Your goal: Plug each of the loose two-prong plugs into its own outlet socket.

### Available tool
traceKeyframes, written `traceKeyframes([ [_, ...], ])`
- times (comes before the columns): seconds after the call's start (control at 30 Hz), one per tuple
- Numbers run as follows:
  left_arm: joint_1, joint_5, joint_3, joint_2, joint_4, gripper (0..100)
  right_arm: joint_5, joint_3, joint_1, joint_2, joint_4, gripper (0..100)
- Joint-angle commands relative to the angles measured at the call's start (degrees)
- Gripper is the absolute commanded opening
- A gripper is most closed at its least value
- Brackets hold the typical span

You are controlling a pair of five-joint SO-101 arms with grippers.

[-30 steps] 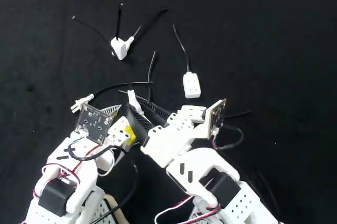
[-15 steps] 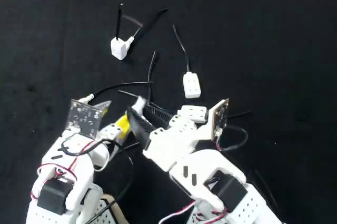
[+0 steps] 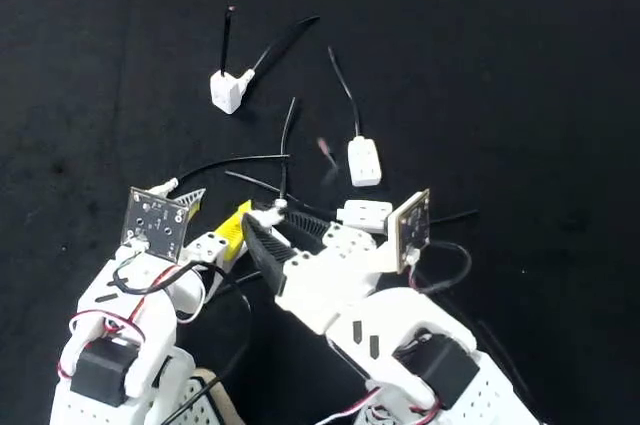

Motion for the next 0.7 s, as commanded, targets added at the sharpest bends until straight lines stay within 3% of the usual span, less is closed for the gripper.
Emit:
traceKeyframes([
  [0.0, -2.5, 0.5, -3.2, -0.4, -2.1, 21, 2.3, -3.7, -1.8, 1.2, 3.5, 1.1],
  [0.2, -7.3, 0.1, -1.6, -0.4, -0.4, 21, 3.3, -4.6, -0.2, 3.8, 2.6, 1.1],
  [0.37, -10.6, -9.7, -1.9, -0.4, 7.3, 21, 6.3, -8.2, 4.4, 15.1, -0.4, 1.1],
  [0.5, -18.9, -15.7, -0.7, -0.4, 12.9, 21, 6.9, -11.6, 4.1, 28.3, -1.5, 1.1],
  [0.67, -31.1, -17.6, 4.2, -0.4, 12.0, 21, 7.0, -14.7, 0.4, 42.5, -2.5, 1.1],
])
